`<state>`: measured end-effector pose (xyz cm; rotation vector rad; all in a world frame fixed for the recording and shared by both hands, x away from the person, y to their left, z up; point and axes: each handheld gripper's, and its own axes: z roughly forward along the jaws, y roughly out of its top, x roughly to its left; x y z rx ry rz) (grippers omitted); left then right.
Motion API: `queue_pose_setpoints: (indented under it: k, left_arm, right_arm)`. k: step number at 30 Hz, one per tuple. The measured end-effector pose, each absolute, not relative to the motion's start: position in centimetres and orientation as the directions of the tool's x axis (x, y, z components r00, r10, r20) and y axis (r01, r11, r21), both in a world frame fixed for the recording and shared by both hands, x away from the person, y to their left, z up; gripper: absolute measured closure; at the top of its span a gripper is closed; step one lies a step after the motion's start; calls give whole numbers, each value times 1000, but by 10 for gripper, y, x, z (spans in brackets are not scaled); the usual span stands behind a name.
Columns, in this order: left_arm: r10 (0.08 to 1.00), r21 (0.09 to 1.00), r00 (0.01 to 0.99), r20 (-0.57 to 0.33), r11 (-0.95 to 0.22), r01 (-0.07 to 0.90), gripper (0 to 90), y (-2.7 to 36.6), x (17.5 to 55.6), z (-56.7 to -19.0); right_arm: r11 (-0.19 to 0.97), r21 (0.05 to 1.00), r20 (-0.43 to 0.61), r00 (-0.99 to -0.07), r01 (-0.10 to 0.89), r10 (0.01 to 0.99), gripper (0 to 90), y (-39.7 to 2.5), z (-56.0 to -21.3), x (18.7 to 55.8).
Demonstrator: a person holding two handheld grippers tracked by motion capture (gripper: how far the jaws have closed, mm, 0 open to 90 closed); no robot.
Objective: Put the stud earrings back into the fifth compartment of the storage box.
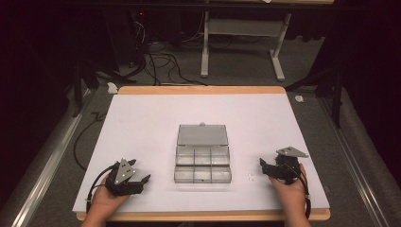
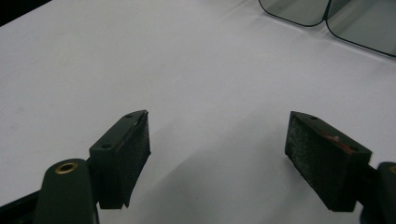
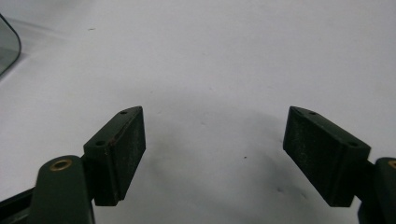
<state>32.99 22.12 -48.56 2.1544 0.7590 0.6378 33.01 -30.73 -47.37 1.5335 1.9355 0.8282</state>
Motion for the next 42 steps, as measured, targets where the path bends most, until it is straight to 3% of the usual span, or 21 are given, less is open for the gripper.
queue_pose_setpoints:
  k: [10,20,42]
  left_arm:
    - [691,784,697,192,-535,315,225,222,330,-485]
    - [689,788,701,184,-530,314,224,223,330,-485]
    - [689,788,702,181,-529,315,222,223,330,-485]
  right_arm:
    - [177,758,-24,-244,628,970,240,-305,-468,323]
    - [213,768,-14,-316,604,949,371,-289,-458,315]
    - [239,758,-7,-359,607,933,500,-261,-442,303]
